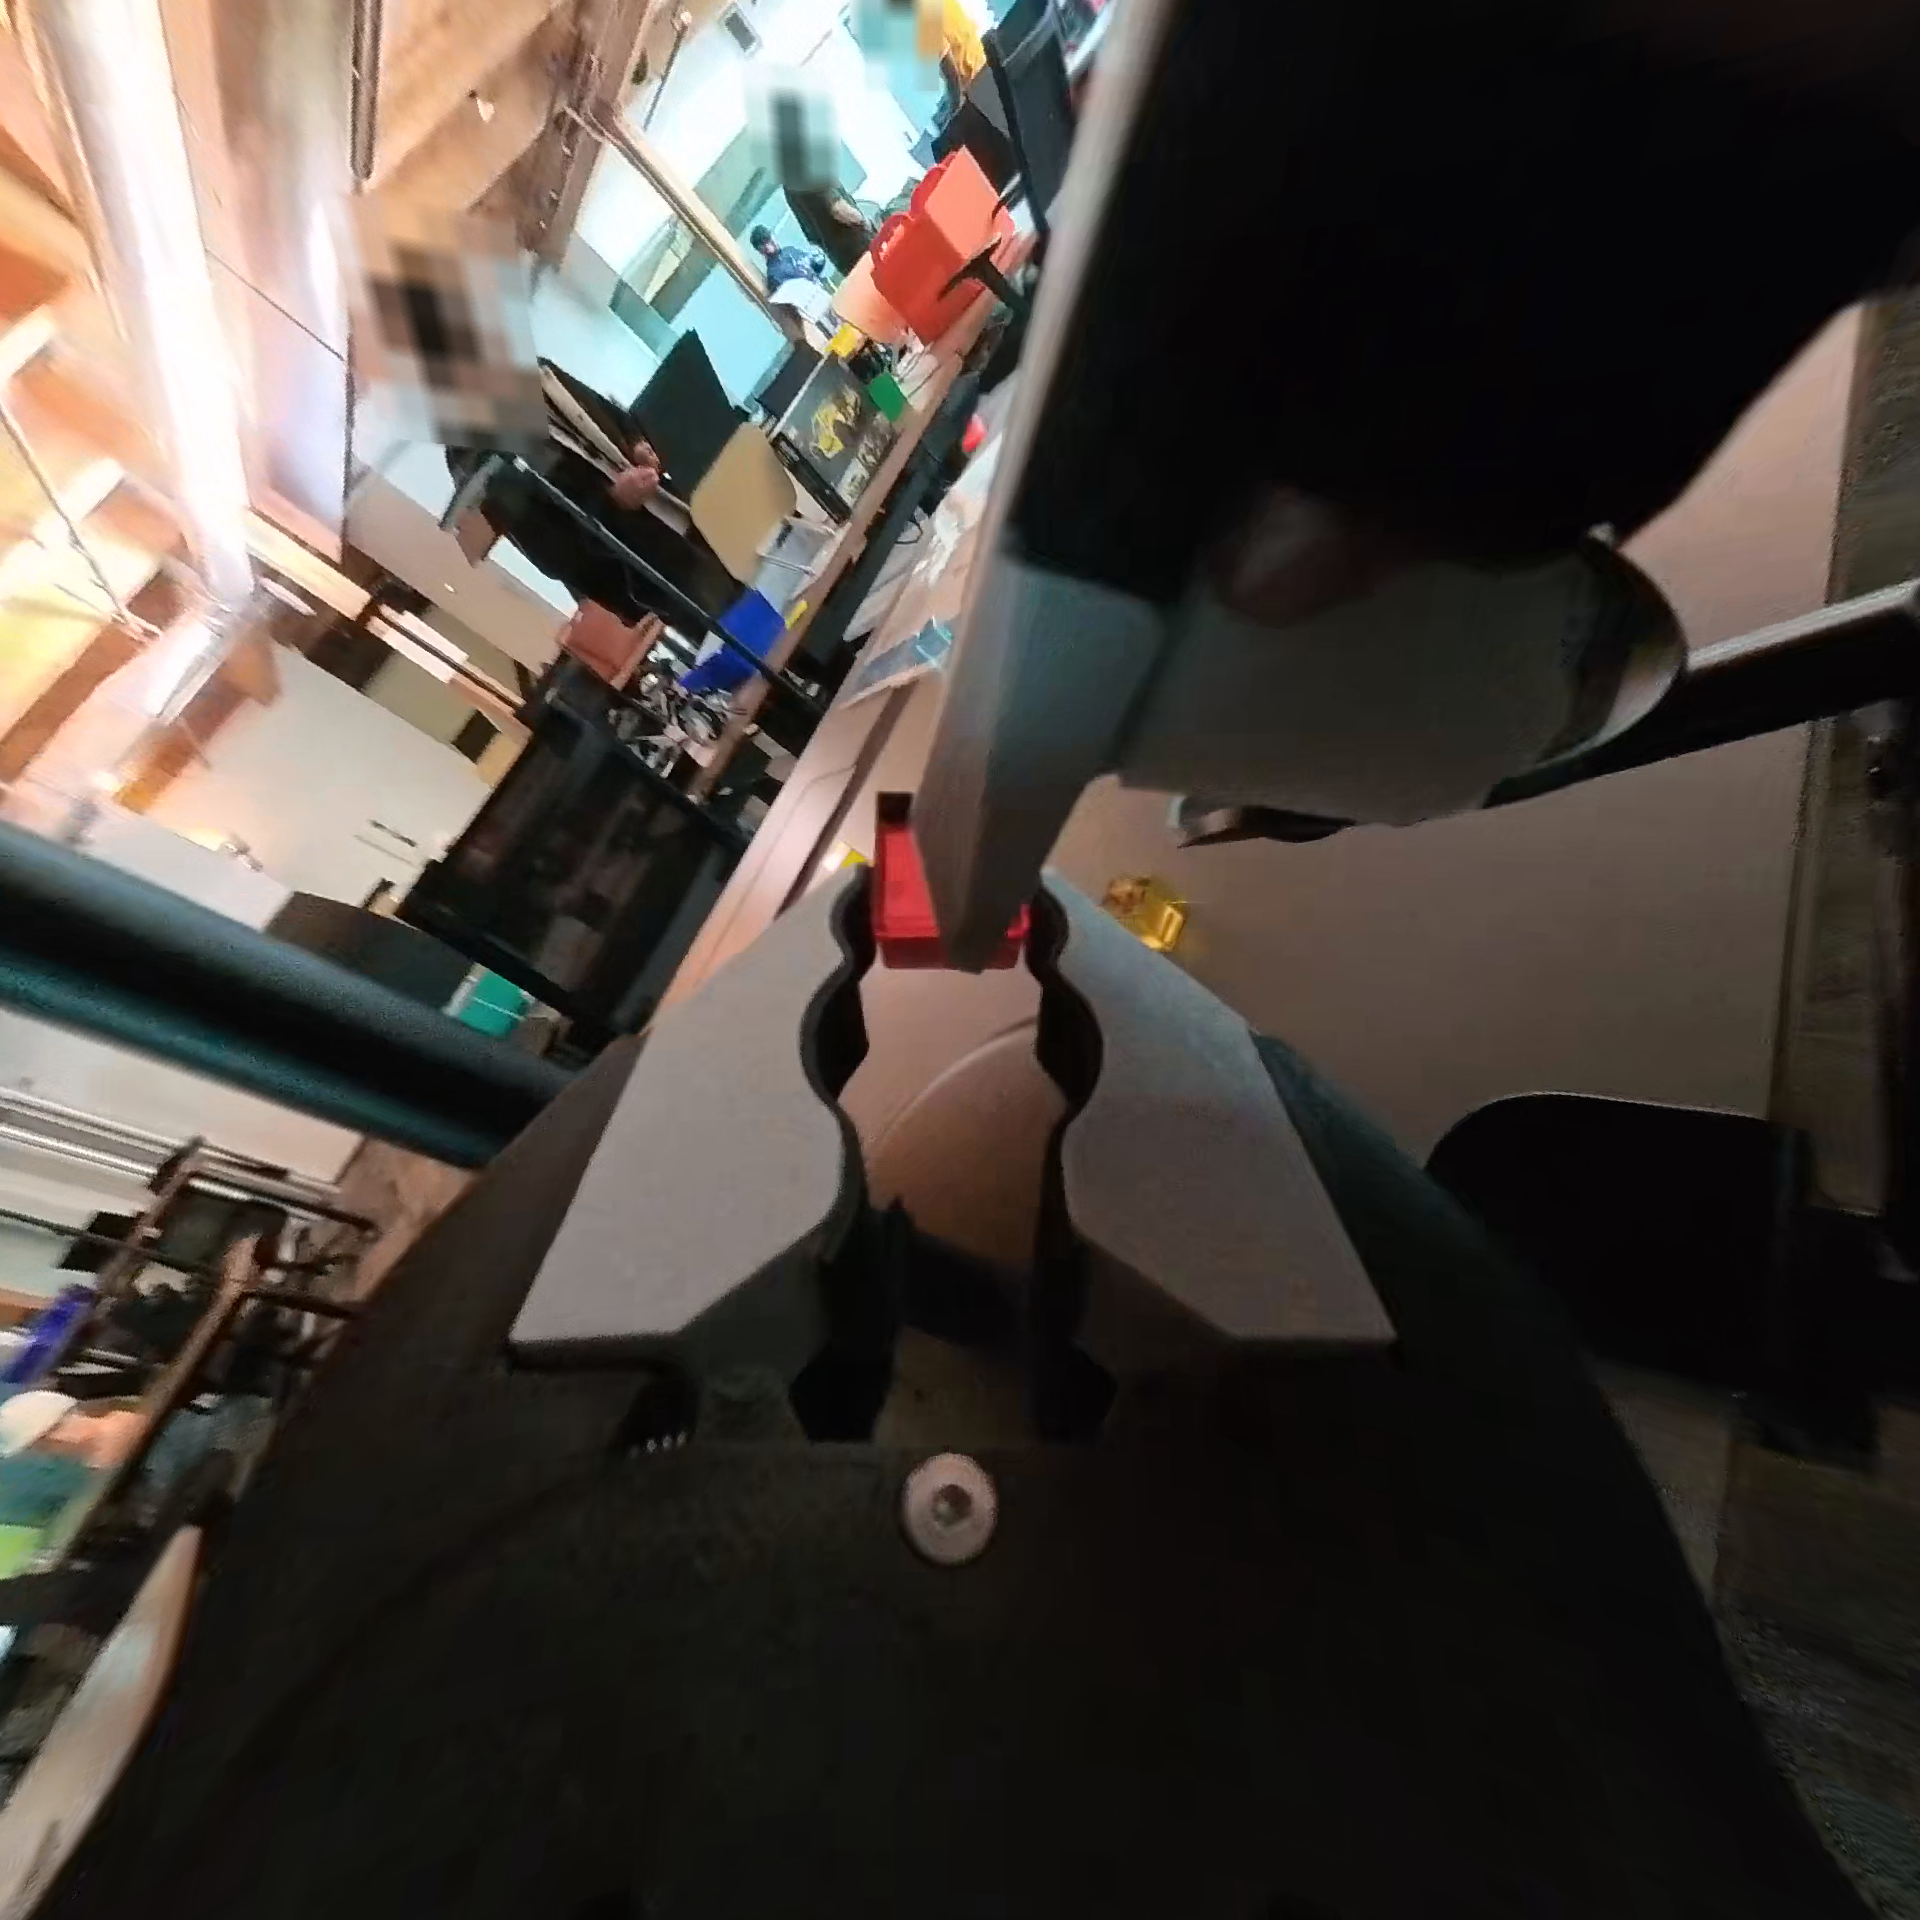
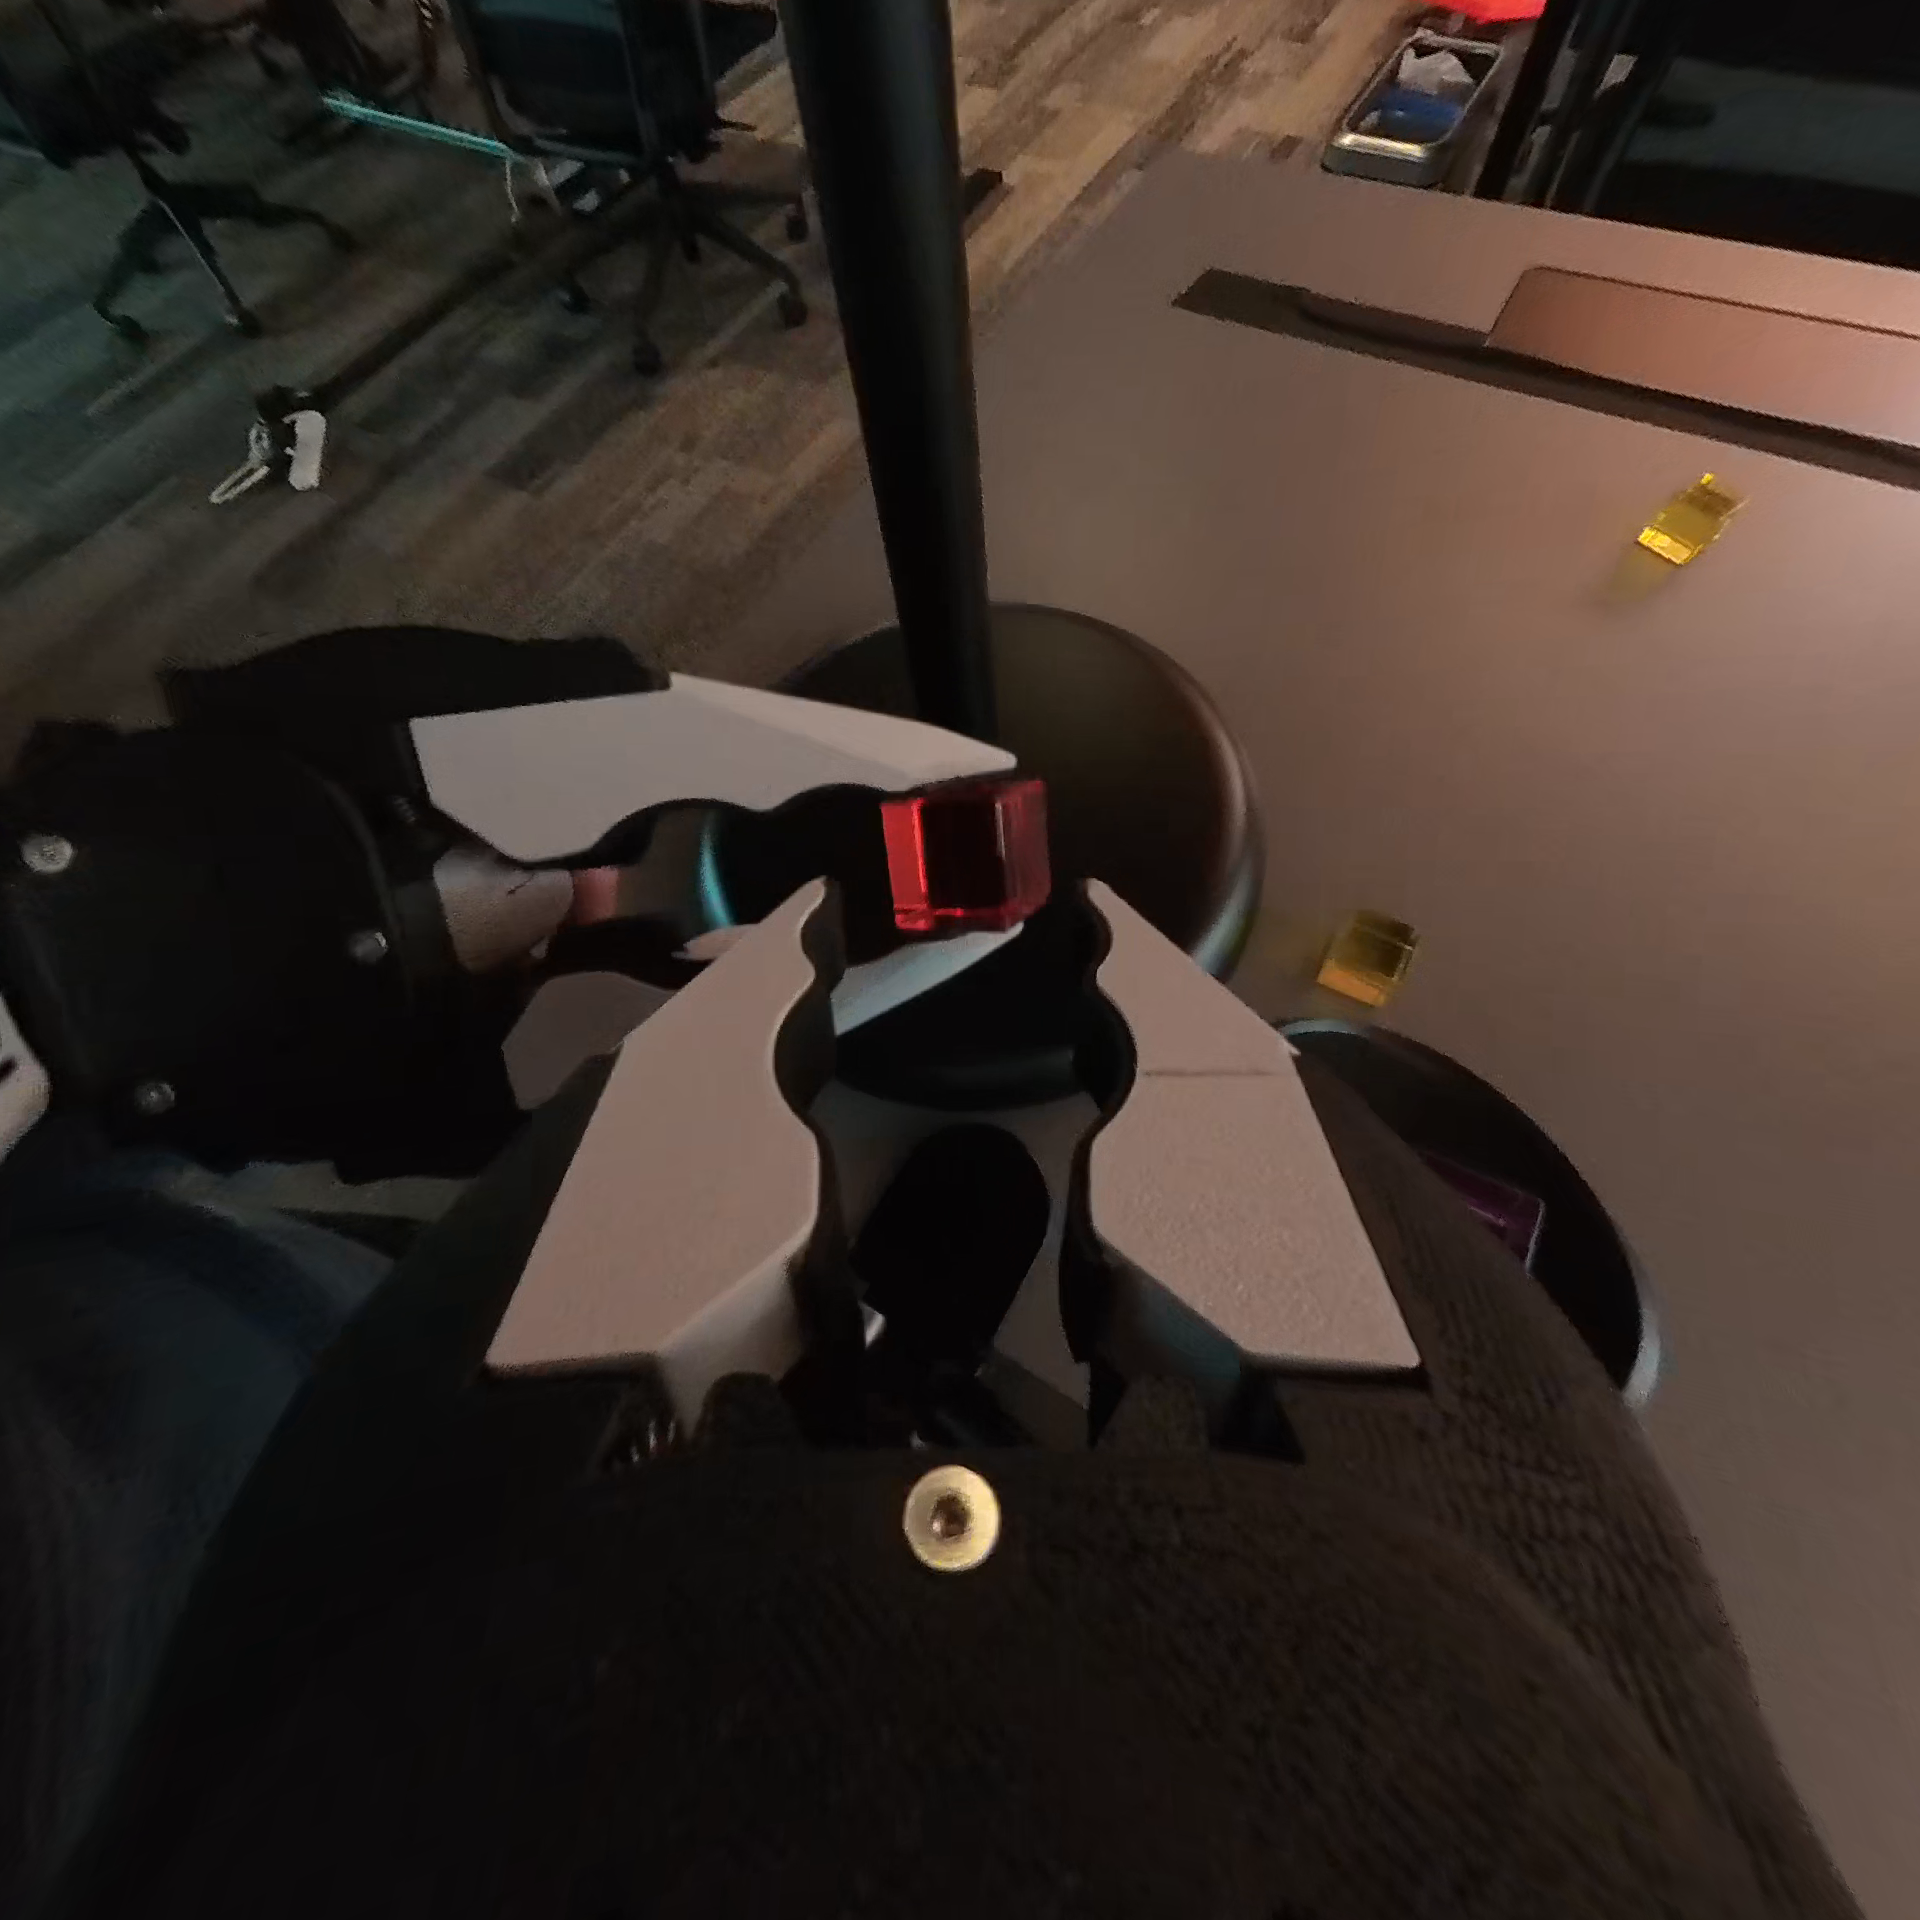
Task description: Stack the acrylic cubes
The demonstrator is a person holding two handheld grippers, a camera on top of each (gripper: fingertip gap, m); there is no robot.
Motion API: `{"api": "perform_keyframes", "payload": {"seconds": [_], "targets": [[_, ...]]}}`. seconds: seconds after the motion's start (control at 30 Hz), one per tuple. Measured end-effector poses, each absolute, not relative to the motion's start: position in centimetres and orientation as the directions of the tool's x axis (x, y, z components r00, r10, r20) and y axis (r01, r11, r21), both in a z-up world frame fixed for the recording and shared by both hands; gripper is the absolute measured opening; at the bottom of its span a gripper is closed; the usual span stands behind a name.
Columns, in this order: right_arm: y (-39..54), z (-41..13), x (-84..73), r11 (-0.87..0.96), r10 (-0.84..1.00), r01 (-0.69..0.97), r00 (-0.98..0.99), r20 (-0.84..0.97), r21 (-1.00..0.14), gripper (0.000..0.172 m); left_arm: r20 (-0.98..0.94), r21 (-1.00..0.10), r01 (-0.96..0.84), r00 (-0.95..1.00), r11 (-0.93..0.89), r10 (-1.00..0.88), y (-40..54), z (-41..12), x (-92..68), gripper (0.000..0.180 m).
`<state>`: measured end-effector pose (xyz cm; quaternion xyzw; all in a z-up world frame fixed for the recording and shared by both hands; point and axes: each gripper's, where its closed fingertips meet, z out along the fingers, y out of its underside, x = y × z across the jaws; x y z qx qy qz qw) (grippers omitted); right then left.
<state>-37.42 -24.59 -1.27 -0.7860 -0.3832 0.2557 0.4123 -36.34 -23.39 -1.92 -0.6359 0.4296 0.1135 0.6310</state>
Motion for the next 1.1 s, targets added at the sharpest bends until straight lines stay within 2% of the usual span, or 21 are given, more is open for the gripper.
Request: {"api": "perform_keyframes", "payload": {"seconds": [0.07,0.13,0.23,0.33,0.43,0.5,0.6,0.77,1.1], "targets": [[-24.6,-1.3,-37.5,-0.347,0.816,0.413,0.576,-0.054,-0.842,0.041,-0.709,-0.689,-0.699,0.592,0.195,-0.383,-23.7,-1.4,-35.9,0.027],[-24.6,-1.4,-37.4,-0.306,0.821,0.46,0.57,0.013,-0.833,0.03,-0.711,-0.69,-0.692,0.592,0.213,-0.38,-24.1,-0.9,-35.5,0.027],[-24.6,-1.1,-36.7,-0.243,0.845,0.542,0.526,0.099,-0.804,0.027,-0.685,-0.714,-0.664,0.594,0.224,-0.421,-24.3,-0.9,-35.0,0.027],[-22.8,0.5,-33.6,-0.203,0.859,0.607,0.487,0.157,-0.768,0.026,-0.617,-0.763,-0.63,0.641,0.146,-0.457,-24.1,-1.3,-36.4,0.042],[-21.1,1.6,-29.3,-0.178,0.911,0.746,0.372,0.179,-0.642,0.025,-0.465,-0.835,-0.551,0.711,-0.006,-0.527,-24.2,-2.5,-38.8,0.052],[-20.4,1.2,-27.1,-0.114,0.95,0.859,0.242,0.199,-0.5,0.025,-0.341,-0.875,-0.473,0.752,-0.102,-0.564,-24.6,-3.2,-40.0,0.053],[-21.4,-0.4,-26.0,0.073,0.992,0.941,-0.035,0.122,-0.329,0.025,-0.218,-0.893,-0.402,0.779,-0.201,-0.588,-25.5,-4.0,-41.5,0.054],[-22.2,-1.8,-26.0,0.354,0.934,0.915,-0.356,0.029,-0.193,0.025,-0.139,-0.897,-0.346,0.81,-0.273,-0.57,-26.3,-4.7,-43.2,0.054],[-21.4,-3.5,-26.6,0.396,0.904,0.912,-0.407,-0.132,-0.103,0.026,-0.085,-0.896,-0.301,0.838,-0.327,-0.538,-27.2,-5.3,-44.8,0.056]]}}
